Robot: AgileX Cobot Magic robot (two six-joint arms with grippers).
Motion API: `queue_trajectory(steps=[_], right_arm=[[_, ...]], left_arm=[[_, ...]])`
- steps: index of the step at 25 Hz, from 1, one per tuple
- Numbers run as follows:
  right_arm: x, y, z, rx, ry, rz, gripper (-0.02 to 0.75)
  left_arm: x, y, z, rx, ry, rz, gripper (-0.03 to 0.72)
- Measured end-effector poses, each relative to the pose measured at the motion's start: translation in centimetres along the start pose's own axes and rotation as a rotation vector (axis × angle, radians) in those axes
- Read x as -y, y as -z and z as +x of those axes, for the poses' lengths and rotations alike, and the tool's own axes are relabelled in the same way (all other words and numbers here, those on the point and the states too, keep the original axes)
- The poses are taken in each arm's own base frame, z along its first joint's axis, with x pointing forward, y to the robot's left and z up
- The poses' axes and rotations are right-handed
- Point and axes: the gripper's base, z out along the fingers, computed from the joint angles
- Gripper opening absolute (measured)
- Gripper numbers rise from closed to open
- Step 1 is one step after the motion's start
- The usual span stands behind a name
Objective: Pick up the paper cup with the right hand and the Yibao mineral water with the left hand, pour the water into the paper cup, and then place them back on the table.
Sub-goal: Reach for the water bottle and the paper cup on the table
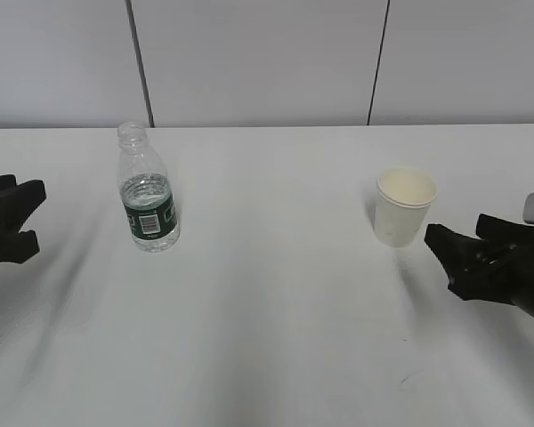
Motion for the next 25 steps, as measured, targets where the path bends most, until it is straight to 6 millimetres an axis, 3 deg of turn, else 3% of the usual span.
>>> queue_trajectory(steps=[9, 25], right_arm=[[0.1, -0.4, -0.1, 0.005, 0.013, -0.003, 0.625], [1.6, -6.9, 2.9, -0.062, 0.013, -0.007, 0.640]], left_arm=[[0.1, 0.0, -0.1, 0.009, -0.007, 0.012, 0.241], [0.2, 0.0, -0.4, 0.042, -0.007, 0.020, 0.241]])
